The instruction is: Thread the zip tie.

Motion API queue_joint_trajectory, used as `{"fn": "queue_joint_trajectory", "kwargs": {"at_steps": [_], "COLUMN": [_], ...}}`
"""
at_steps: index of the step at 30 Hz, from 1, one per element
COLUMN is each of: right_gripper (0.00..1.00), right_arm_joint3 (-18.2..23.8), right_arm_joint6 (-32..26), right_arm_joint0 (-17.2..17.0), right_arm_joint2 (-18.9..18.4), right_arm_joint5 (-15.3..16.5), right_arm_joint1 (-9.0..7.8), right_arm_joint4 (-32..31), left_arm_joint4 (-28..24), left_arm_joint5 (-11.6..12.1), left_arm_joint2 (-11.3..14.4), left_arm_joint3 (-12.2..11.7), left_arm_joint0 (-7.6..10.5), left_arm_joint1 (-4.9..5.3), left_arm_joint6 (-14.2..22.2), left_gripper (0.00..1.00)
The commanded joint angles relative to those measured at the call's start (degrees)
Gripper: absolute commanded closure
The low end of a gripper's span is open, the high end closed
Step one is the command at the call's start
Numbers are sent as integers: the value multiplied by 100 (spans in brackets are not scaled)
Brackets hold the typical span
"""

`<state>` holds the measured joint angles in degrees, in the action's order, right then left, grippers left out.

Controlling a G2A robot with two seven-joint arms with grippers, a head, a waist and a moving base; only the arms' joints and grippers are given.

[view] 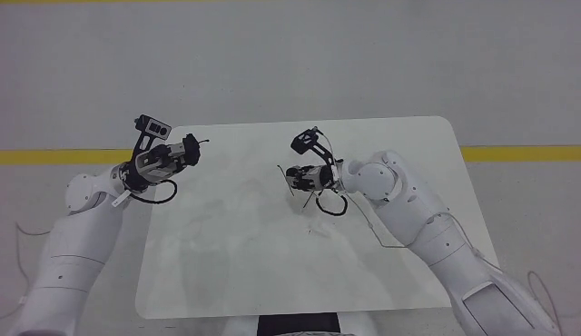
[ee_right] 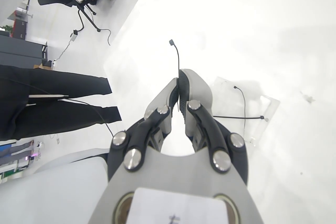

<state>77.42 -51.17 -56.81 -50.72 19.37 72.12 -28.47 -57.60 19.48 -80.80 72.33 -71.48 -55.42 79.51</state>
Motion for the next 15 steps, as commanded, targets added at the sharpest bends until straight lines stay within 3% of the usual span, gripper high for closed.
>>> {"fn": "queue_joint_trajectory", "kwargs": {"at_steps": [1, 8, 15], "right_gripper": [100, 100, 100], "right_arm_joint3": [88, 671, 905], "right_arm_joint6": [444, 2186, 3380], "right_arm_joint0": [-74, -582, -871], "right_arm_joint2": [-41, -399, -371], "right_arm_joint5": [-77, -152, -61], "right_arm_joint1": [5, 12, 105], "right_arm_joint4": [-53, 269, 615], "left_arm_joint4": [155, 234, 595], "left_arm_joint5": [0, 0, 0], "left_arm_joint2": [-1, -54, 6], "left_arm_joint3": [28, 138, 86], "left_arm_joint0": [-30, -420, -581], "left_arm_joint1": [-2, -155, -490], "left_arm_joint6": [-203, -489, -768], "left_gripper": [100, 100, 100]}}
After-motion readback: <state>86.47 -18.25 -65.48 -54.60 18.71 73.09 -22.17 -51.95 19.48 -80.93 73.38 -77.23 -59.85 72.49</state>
